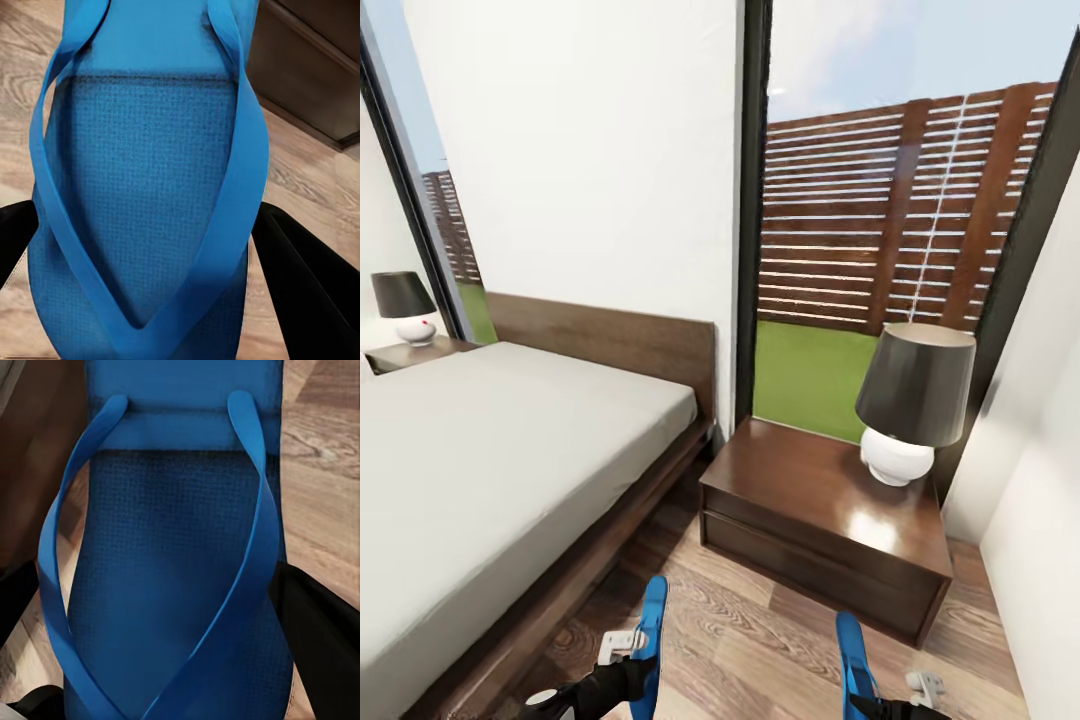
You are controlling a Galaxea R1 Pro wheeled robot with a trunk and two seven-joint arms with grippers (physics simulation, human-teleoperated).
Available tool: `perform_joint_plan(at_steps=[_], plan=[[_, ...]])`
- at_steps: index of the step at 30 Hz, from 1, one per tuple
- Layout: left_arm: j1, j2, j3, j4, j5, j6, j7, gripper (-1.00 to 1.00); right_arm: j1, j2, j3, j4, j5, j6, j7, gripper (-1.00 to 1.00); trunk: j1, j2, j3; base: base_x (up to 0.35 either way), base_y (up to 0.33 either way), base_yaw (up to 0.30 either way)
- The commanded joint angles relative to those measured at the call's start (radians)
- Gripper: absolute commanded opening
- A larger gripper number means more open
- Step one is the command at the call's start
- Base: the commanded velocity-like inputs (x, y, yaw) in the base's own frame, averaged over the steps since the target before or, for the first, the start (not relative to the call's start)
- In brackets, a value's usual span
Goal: In the bedroom, move the book from the bed onto either nightstand, and place the two sandals side by side next to the bed.
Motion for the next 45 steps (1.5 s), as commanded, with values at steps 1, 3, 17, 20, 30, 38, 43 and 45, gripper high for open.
perform_joint_plan(at_steps=[1,3,17,20,30,38,43,45], plan=[[-0.001,0.0,0.006,0.002,0.002,0.0,-0.006,-1.0,0.0,0.0,-0.005,0.001,0.002,-0.002,0.004,-1.0,0.0,0.0,-0.001,0.0,-0.009,0.266],[-0.001,0.0,0.006,0.002,0.002,0.0,-0.007,-1.0,0.0,0.0,-0.005,0.001,0.002,-0.002,0.004,-1.0,0.0,0.0,-0.001,0.0,-0.005,0.266],[-0.001,0.0,0.006,0.002,0.002,0.0,-0.007,-1.0,0.0,0.0,-0.005,0.001,0.002,-0.002,0.004,-1.0,0.0,0.0,-0.001,0.0,-0.055,0.266],[-0.001,0.0,0.006,0.002,0.002,0.0,-0.007,-1.0,0.0,0.0,-0.005,0.001,0.002,-0.002,0.004,-1.0,0.0,0.0,-0.001,0.0,-0.002,0.266],[-0.001,0.0,0.006,0.002,0.002,0.0,-0.007,-1.0,0.0,0.0,-0.005,0.001,0.002,-0.002,0.005,-1.0,0.0,0.0,-0.001,0.0,-0.067,0.266],[-0.001,0.0,0.006,0.002,0.002,0.0,-0.008,-1.0,0.0,0.0,-0.005,0.001,0.002,-0.002,0.006,-1.0,0.0,0.0,-0.001,0.0,-0.024,0.266],[-0.001,0.0,0.006,0.002,0.002,-0.001,-0.008,-1.0,0.0,0.0,-0.005,0.001,0.002,-0.002,0.006,-1.0,0.0,0.0,-0.001,0.0,-0.001,0.266],[-0.001,0.0,0.006,0.002,0.003,0.0,-0.008,-1.0,0.0,0.0,-0.005,0.001,0.002,-0.002,0.006,-1.0,0.0,0.0,-0.001,0.0,0.0,0.266]])
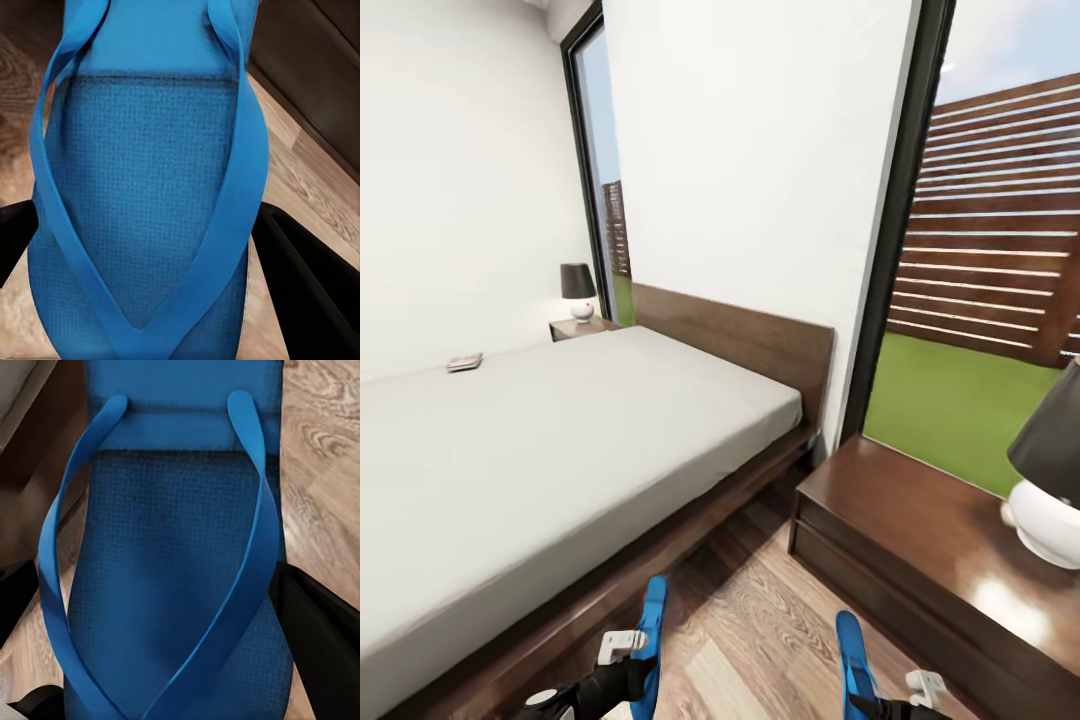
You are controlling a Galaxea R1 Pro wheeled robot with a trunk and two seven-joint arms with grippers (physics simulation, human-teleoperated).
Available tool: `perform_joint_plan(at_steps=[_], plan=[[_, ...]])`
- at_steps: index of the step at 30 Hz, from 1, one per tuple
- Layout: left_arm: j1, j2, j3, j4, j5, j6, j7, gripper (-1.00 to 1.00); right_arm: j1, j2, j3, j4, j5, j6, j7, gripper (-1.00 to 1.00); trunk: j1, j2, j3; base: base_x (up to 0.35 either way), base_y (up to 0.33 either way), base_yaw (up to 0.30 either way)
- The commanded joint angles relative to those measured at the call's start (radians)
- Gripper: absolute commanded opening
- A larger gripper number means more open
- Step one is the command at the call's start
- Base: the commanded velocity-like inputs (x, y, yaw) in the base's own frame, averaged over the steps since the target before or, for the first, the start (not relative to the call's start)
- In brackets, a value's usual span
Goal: In the bedroom, move the book from the bed onto either nightstand, and place the two sandals side by side next to the bed.
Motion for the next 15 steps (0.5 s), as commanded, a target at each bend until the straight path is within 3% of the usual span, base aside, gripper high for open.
perform_joint_plan(at_steps=[1,15], plan=[[-0.001,0.0,0.006,0.002,0.003,0.0,-0.006,-1.0,0.0,0.0,-0.004,0.001,0.002,-0.002,0.004,-1.0,0.0,0.0,-0.001,0.0,0.0,0.266],[-0.001,0.0,0.006,0.002,0.004,0.0,-0.006,-1.0,0.0,-0.001,-0.004,0.001,0.002,-0.002,0.005,-1.0,0.0,0.0,-0.001,0.0,0.0,0.266]])
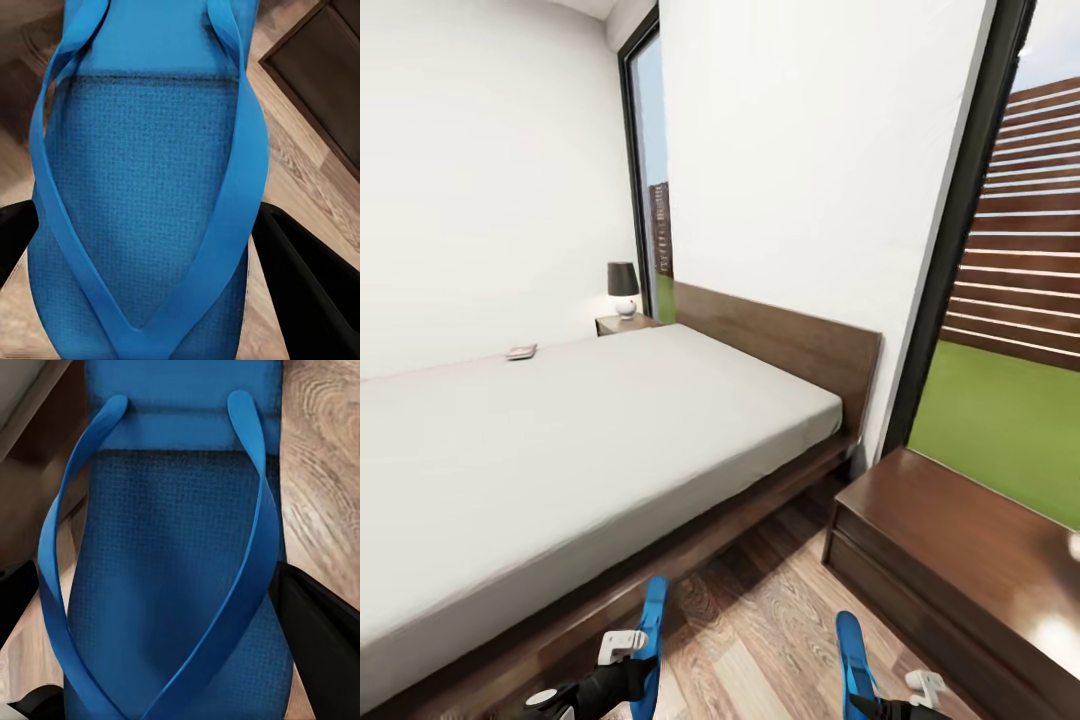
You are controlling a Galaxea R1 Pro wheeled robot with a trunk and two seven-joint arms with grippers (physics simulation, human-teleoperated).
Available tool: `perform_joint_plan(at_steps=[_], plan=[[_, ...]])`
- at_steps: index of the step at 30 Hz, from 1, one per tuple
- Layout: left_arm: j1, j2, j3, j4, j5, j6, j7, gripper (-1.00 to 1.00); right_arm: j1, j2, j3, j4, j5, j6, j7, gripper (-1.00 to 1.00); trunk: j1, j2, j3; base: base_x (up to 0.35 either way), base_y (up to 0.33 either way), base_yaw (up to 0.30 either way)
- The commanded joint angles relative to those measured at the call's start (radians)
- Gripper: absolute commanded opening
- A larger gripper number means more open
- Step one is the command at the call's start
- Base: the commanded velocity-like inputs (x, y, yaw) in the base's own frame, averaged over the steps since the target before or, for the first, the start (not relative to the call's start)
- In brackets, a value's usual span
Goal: In the bedroom, move the book from the bed onto either nightstand, and place the two sandals side by side next to the bed.
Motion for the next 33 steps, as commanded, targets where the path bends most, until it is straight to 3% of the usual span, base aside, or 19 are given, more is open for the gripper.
perform_joint_plan(at_steps=[1,33], plan=[[-0.001,0.0,0.006,0.002,0.003,0.0,-0.006,-1.0,0.0,0.0,-0.004,0.001,0.002,-0.002,0.004,-1.0,0.0,0.0,-0.001,0.0,0.0,0.266],[-0.001,0.0,0.008,0.002,0.006,0.002,-0.01,-1.0,0.0,0.0,-0.004,0.001,0.002,-0.002,0.005,-1.0,0.0,0.0,-0.001,-0.032,0.0,0.266]])
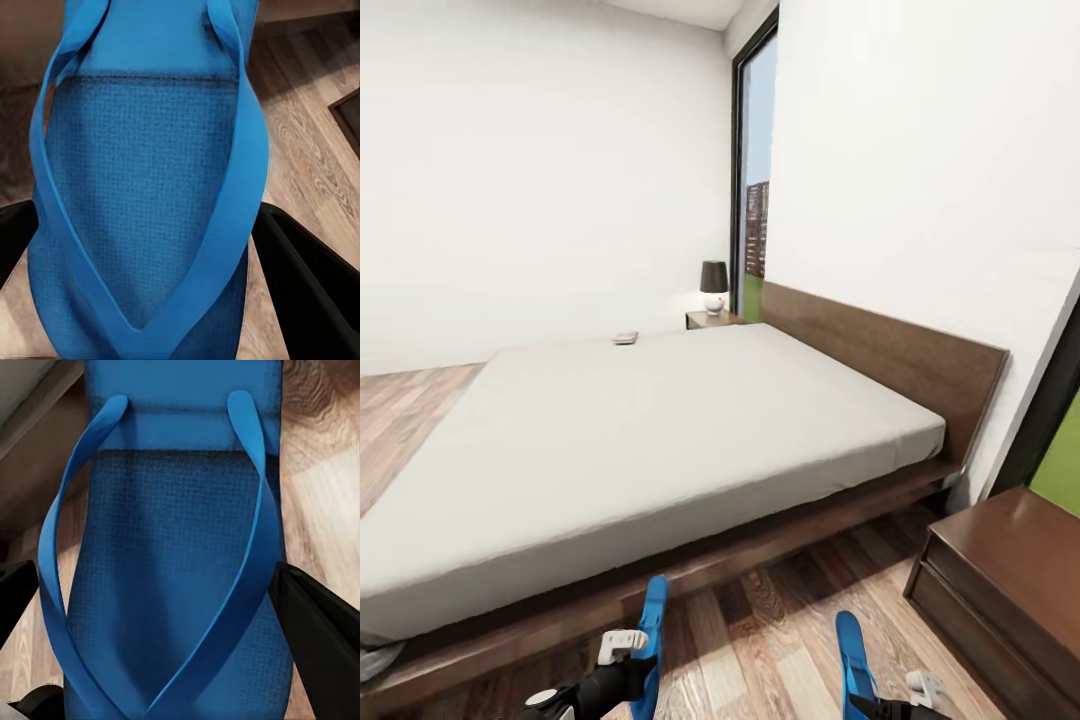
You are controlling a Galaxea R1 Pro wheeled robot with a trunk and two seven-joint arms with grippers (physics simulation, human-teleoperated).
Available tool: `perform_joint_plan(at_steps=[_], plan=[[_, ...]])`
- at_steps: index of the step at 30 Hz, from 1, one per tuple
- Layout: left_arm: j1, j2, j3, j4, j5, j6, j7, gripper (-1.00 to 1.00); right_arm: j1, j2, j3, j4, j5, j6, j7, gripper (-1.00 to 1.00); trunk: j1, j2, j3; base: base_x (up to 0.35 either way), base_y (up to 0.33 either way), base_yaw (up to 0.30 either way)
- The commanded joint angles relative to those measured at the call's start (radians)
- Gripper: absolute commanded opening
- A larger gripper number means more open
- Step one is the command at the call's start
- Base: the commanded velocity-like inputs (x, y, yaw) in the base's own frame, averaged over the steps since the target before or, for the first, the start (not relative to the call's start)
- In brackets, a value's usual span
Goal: In the bedroom, move the book from the bed onto either nightstand, and place the two sandals side by side next to the bed.
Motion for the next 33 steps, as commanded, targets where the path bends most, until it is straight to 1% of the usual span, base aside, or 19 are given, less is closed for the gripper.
perform_joint_plan(at_steps=[1,33], plan=[[-0.001,0.0,0.006,0.002,0.003,0.0,-0.006,-1.0,0.0,0.0,-0.004,0.001,0.002,-0.002,0.004,-1.0,0.0,0.0,-0.001,0.0,0.0,0.266],[-0.001,0.0,0.006,0.002,0.004,-0.001,-0.003,-1.0,0.0,-0.001,-0.004,0.001,0.002,-0.002,0.003,-1.0,0.0,0.0,-0.001,0.0,0.0,0.266]])
